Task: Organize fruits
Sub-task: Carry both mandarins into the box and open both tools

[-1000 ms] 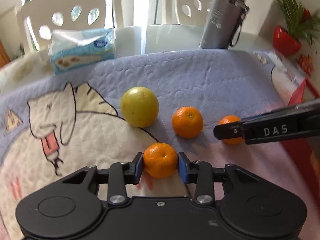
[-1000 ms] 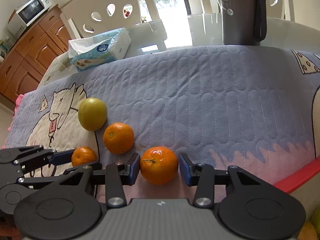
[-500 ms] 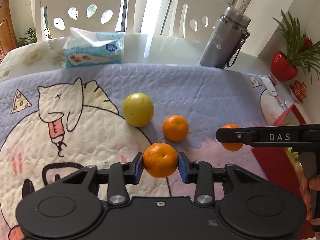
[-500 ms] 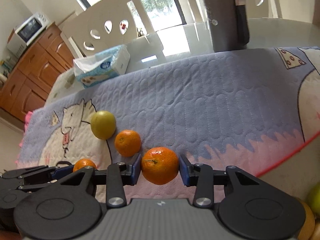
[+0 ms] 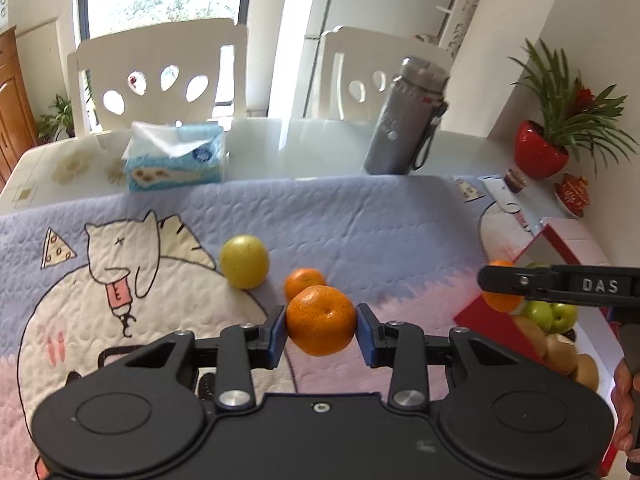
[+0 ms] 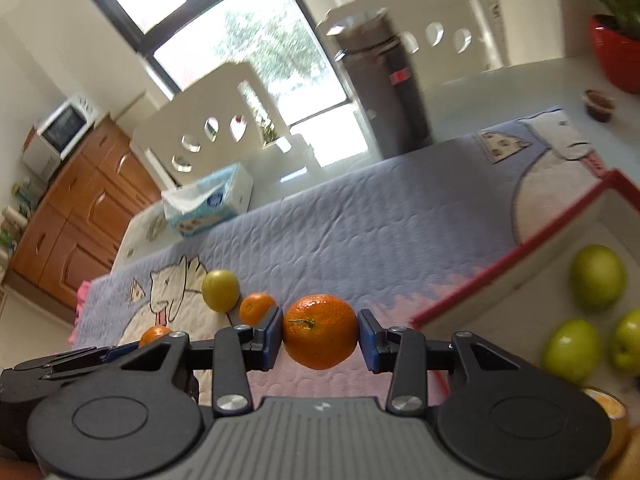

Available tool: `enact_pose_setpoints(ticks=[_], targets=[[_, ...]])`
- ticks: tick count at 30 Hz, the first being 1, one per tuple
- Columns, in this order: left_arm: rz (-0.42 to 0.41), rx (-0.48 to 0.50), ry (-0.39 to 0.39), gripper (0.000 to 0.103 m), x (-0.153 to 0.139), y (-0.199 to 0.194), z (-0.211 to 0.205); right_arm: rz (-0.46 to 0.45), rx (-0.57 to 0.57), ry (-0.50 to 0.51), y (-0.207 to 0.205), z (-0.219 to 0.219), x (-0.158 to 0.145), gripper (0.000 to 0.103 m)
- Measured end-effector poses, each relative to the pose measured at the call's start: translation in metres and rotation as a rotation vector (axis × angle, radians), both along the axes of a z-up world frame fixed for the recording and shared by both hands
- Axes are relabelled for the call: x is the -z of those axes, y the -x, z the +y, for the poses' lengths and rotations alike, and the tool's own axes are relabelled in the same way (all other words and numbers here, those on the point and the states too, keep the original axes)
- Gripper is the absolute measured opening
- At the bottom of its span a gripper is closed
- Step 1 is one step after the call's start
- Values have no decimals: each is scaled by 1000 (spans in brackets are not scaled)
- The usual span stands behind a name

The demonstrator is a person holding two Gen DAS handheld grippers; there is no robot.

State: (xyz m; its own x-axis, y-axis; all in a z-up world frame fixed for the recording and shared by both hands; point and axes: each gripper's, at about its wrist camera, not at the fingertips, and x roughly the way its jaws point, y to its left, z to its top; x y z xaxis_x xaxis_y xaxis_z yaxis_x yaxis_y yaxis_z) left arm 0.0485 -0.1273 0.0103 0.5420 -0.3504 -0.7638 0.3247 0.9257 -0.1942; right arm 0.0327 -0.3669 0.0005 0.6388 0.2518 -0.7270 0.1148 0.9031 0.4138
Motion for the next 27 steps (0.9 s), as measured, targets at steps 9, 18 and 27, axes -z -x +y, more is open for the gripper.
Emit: enact_pose_setpoints(ticks=[9, 18, 27], targets=[[-30, 102, 47, 42, -24, 11, -39, -66, 175, -7, 67, -66, -24, 42], [-57, 267, 86, 42, -40, 19, -112, -81, 405, 16, 147, -141, -25, 42], [0, 442, 94, 42, -27, 37, -195, 0, 511, 62, 210, -177, -1, 42]])
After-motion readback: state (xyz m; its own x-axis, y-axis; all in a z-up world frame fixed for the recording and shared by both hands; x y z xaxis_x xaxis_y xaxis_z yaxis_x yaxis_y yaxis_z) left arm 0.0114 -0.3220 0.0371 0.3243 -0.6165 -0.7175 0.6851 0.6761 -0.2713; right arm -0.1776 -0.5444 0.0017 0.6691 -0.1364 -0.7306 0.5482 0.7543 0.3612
